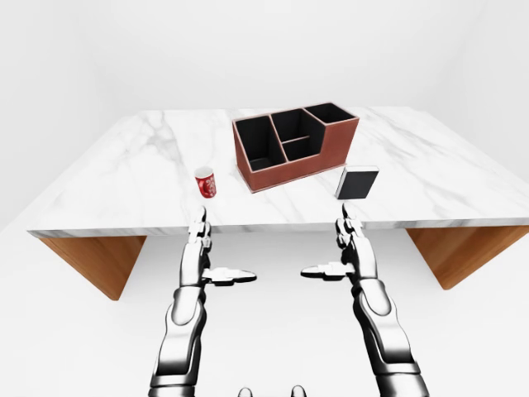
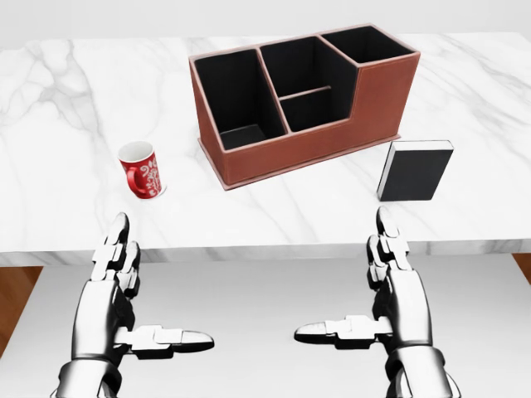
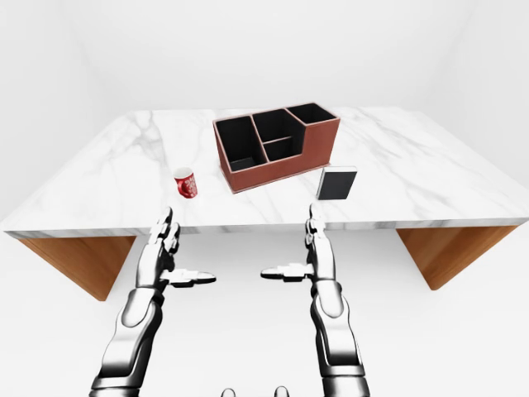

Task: Pick up the book and place it in the back compartment of the caddy.

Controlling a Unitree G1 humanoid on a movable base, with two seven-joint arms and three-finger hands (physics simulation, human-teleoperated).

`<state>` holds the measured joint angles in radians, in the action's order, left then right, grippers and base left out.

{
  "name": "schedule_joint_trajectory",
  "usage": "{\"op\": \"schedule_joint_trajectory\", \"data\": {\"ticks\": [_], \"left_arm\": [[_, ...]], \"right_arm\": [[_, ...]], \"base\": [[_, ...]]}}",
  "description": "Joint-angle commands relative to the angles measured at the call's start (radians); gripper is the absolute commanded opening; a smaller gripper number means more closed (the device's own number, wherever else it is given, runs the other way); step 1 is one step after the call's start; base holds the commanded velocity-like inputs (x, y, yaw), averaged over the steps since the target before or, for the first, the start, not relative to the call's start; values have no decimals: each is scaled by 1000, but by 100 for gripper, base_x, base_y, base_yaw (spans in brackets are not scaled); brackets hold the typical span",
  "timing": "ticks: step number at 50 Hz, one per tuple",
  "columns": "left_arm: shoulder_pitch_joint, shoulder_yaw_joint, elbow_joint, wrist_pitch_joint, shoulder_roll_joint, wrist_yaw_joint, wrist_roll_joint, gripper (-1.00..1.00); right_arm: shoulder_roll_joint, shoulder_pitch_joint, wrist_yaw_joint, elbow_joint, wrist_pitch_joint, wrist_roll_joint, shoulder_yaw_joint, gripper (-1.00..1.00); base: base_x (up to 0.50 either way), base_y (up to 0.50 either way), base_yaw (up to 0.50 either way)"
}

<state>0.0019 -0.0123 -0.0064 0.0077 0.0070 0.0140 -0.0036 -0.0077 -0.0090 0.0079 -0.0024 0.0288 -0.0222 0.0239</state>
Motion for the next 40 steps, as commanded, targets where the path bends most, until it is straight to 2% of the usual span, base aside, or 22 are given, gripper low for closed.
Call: {"op": "schedule_joint_trajectory", "data": {"ticks": [1, 4, 5, 15, 25, 32, 40], "left_arm": [[10, -17, -44, 40, 10, 23, -1, 100], [12, -19, -85, 78, 12, 24, -1, 100], [13, -20, -104, 80, 12, 24, -1, 100], [17, -42, -330, 80, 21, 39, -13, 100], [-22, -104, -542, 80, 45, 60, -47, 100], [-50, -136, -579, 80, 58, 67, -59, 100], [-54, -140, -582, 80, 61, 67, -59, 100]], "right_arm": [[-16, -14, 26, -33, 59, -61, 39, 100], [-16, -6, 40, -78, 59, -79, 33, 100], [-15, -4, 40, -95, 59, -78, 30, 100], [-16, 22, 57, -311, 59, -64, 19, 100], [-21, 22, 69, -487, 59, -63, 36, 100], [-26, 14, 73, -543, 59, -70, 53, 100], [-39, 7, 94, -625, 59, -99, 87, 100]], "base": [[0, 0, 0], [0, 0, 0], [0, 0, 0], [0, 0, 0], [0, 0, 0], [0, 0, 0], [0, 0, 0]]}}
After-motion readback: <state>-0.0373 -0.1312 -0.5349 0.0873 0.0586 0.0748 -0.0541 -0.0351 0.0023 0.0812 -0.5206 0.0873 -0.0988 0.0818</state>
